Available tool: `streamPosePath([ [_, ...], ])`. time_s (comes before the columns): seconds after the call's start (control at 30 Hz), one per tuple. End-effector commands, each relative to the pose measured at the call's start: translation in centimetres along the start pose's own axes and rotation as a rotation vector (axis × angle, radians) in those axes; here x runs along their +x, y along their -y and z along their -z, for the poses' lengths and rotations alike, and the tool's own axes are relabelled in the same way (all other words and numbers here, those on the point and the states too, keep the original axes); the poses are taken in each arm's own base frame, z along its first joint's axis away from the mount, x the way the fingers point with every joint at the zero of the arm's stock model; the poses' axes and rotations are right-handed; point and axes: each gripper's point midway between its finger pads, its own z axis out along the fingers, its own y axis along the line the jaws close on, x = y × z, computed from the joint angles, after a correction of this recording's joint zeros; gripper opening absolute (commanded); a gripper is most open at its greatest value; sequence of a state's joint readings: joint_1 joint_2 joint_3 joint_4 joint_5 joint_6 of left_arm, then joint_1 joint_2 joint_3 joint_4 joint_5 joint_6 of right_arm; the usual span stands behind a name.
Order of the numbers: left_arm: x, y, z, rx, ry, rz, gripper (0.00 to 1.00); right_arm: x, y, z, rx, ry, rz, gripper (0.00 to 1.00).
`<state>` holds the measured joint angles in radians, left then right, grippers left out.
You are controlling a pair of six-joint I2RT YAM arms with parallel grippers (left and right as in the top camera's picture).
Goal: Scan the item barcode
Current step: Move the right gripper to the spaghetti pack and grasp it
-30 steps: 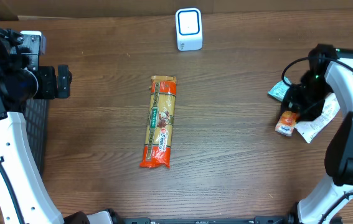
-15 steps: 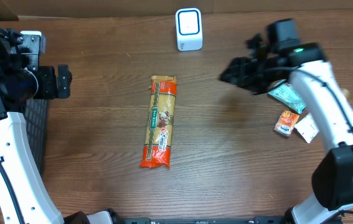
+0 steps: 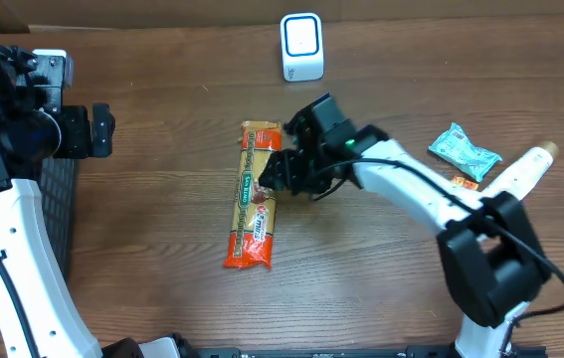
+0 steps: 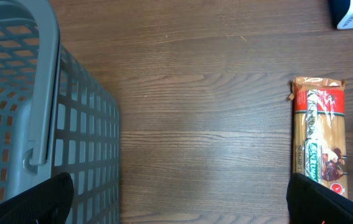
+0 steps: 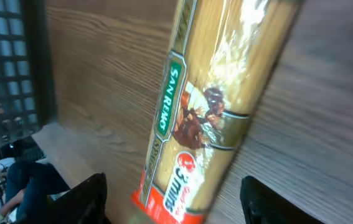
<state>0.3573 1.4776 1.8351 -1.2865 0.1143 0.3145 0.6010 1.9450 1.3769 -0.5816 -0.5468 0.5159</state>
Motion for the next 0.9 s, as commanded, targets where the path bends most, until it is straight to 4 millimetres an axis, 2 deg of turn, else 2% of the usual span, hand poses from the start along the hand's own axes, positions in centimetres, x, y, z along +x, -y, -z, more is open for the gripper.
streamPosePath([
  [0.0,0.0,-0.2,-0.2,-0.007,-0.006,-0.009,1.00,1.0,1.6,-2.9,0.047,-0.031,-0.114,0.69],
  [0.2,0.0,-0.2,-0.2,-0.007,-0.006,-0.009,1.00,2.3,3.3,-6.1,0.077,-0.087,-0.164,0.68],
  [0.4,0.0,-0.2,-0.2,-0.007,-0.006,-0.009,1.00,2.6,3.2,-8.3,0.066,-0.090,-0.151,0.67],
  [0.47,0.0,-0.2,-0.2,-0.007,-0.006,-0.009,1.00,3.0,3.5,-8.9,0.076,-0.099,-0.170,0.61],
  [0.6,0.0,-0.2,-0.2,-0.007,-0.006,-0.009,1.00,3.1,3.7,-9.0,0.077,-0.103,-0.177,0.24],
  [0.73,0.0,-0.2,-0.2,-0.007,-0.006,-0.009,1.00,3.3,3.8,-8.8,0.086,-0.116,-0.190,0.04],
  [0.87,0.0,-0.2,-0.2,-0.007,-0.006,-0.009,1.00,2.7,3.7,-6.7,0.108,-0.128,-0.177,0.04],
])
